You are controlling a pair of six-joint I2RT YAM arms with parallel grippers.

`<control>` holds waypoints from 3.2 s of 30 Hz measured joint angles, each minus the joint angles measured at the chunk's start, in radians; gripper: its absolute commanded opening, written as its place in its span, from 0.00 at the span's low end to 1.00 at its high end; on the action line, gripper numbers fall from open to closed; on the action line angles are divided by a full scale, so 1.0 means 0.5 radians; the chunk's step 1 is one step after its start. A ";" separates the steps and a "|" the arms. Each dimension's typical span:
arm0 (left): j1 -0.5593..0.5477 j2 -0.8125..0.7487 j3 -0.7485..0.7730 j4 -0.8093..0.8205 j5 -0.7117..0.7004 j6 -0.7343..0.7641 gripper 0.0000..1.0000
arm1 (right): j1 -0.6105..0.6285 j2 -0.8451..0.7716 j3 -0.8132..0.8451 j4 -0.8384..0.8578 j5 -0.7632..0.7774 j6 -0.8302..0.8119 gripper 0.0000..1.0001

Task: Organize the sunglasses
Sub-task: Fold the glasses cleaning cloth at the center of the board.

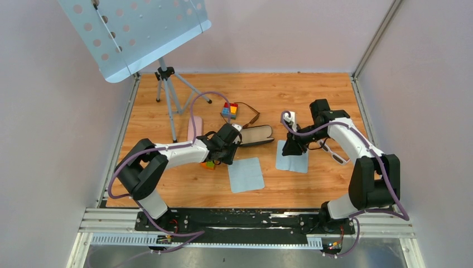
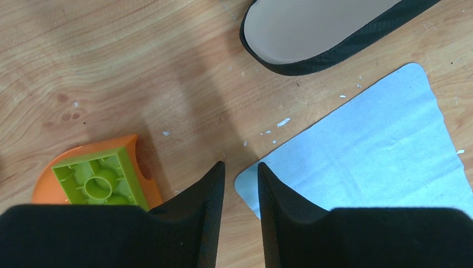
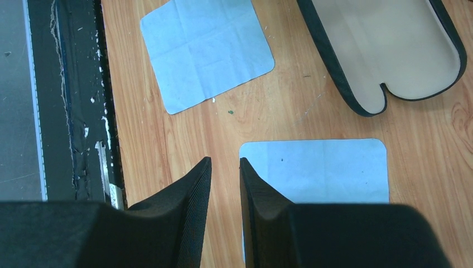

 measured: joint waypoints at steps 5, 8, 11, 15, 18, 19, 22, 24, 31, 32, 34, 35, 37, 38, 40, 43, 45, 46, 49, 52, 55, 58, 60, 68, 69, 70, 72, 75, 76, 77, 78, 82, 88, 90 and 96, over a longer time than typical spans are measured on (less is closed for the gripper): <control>0.000 -0.005 -0.001 -0.013 0.002 0.001 0.28 | 0.011 0.000 0.000 0.012 0.000 0.000 0.29; 0.000 -0.021 -0.020 -0.015 0.007 0.000 0.27 | 0.020 0.000 0.000 0.014 0.000 0.001 0.29; 0.000 -0.047 -0.053 -0.006 0.017 -0.001 0.25 | 0.027 0.000 0.000 0.019 0.000 0.002 0.29; 0.000 -0.068 -0.080 0.013 0.029 -0.001 0.25 | 0.038 0.000 0.000 0.024 0.000 0.006 0.29; 0.000 -0.067 -0.082 0.017 0.038 -0.001 0.23 | 0.047 0.000 0.000 0.026 0.001 0.009 0.29; 0.000 -0.067 -0.082 0.018 0.042 0.000 0.21 | 0.049 0.000 0.000 0.027 0.001 0.010 0.29; 0.000 -0.063 -0.081 0.028 0.066 0.004 0.18 | 0.061 0.000 -0.001 0.028 0.002 0.014 0.29; 0.000 -0.062 -0.081 0.037 0.083 0.008 0.17 | 0.065 -0.001 -0.001 0.028 0.002 0.016 0.29; 0.000 -0.060 -0.083 0.043 0.140 0.010 0.05 | 0.071 -0.001 -0.001 0.044 0.016 0.018 0.29; 0.000 -0.060 -0.084 0.043 0.144 0.009 0.04 | 0.076 -0.001 -0.002 0.050 0.020 0.018 0.29; 0.000 -0.061 -0.085 0.043 0.146 0.010 0.02 | 0.103 -0.001 -0.010 0.080 0.033 0.017 0.28; 0.000 -0.063 -0.087 0.044 0.146 0.011 0.01 | 0.129 -0.001 -0.020 0.100 0.043 0.016 0.28; 0.000 -0.069 -0.096 0.051 0.146 0.017 0.00 | 0.207 0.005 -0.050 0.148 0.080 -0.007 0.29; -0.001 -0.072 -0.100 0.056 0.144 0.021 0.00 | 0.248 0.016 -0.060 0.166 0.095 -0.031 0.28; -0.001 -0.076 -0.107 0.066 0.143 0.029 0.00 | 0.333 0.058 -0.063 0.204 0.130 -0.079 0.28; -0.001 -0.076 -0.107 0.066 0.146 0.036 0.00 | 0.449 0.192 -0.056 0.294 0.187 -0.157 0.28; -0.001 -0.076 -0.107 0.066 0.147 0.037 0.00 | 0.508 0.310 -0.022 0.333 0.232 -0.202 0.28; -0.001 -0.076 -0.107 0.066 0.147 0.037 0.00 | 0.532 0.364 0.004 0.352 0.253 -0.222 0.29; -0.001 -0.080 -0.107 0.061 0.145 0.037 0.00 | 0.583 0.459 0.062 0.417 0.304 -0.283 0.31; 0.000 -0.086 -0.110 0.050 0.142 0.036 0.00 | 0.616 0.491 0.082 0.496 0.335 -0.344 0.33; 0.000 -0.094 -0.118 0.051 0.140 0.034 0.00 | 0.636 0.510 0.086 0.549 0.352 -0.393 0.34; 0.000 -0.094 -0.119 0.051 0.140 0.035 0.00 | 0.665 0.567 0.124 0.578 0.385 -0.430 0.35; 0.001 -0.094 -0.119 0.052 0.140 0.035 0.00 | 0.691 0.612 0.148 0.597 0.399 -0.450 0.35; 0.014 -0.094 -0.119 0.053 0.154 0.036 0.00 | 0.770 0.660 0.176 0.616 0.459 -0.552 0.36; 0.015 -0.094 -0.120 0.053 0.156 0.036 0.00 | 0.780 0.665 0.177 0.616 0.472 -0.569 0.36; 0.017 -0.094 -0.120 0.053 0.159 0.036 0.00 | 0.790 0.674 0.179 0.617 0.487 -0.584 0.36; 0.022 -0.094 -0.120 0.054 0.166 0.036 0.00 | 0.809 0.705 0.183 0.617 0.508 -0.616 0.36; 0.030 -0.094 -0.120 0.054 0.180 0.035 0.00 | 0.829 0.736 0.192 0.612 0.532 -0.635 0.36; 0.032 -0.094 -0.120 0.055 0.184 0.035 0.00 | 0.834 0.754 0.205 0.609 0.541 -0.644 0.36; 0.036 -0.094 -0.120 0.055 0.189 0.035 0.00 | 0.837 0.769 0.217 0.608 0.546 -0.653 0.35; 0.040 -0.094 -0.120 0.055 0.195 0.035 0.00 | 0.837 0.782 0.230 0.604 0.552 -0.661 0.35; 0.047 -0.093 -0.120 0.056 0.205 0.035 0.00 | 0.842 0.809 0.285 0.577 0.577 -0.692 0.34; 0.053 -0.093 -0.121 0.060 0.208 0.036 0.00 | 0.858 0.822 0.308 0.544 0.632 -0.753 0.33; 0.054 -0.093 -0.120 0.060 0.208 0.037 0.00 | 0.867 0.826 0.320 0.528 0.651 -0.768 0.33; 0.060 -0.089 -0.120 0.063 0.222 0.037 0.00 | 0.910 0.851 0.372 0.457 0.726 -0.799 0.25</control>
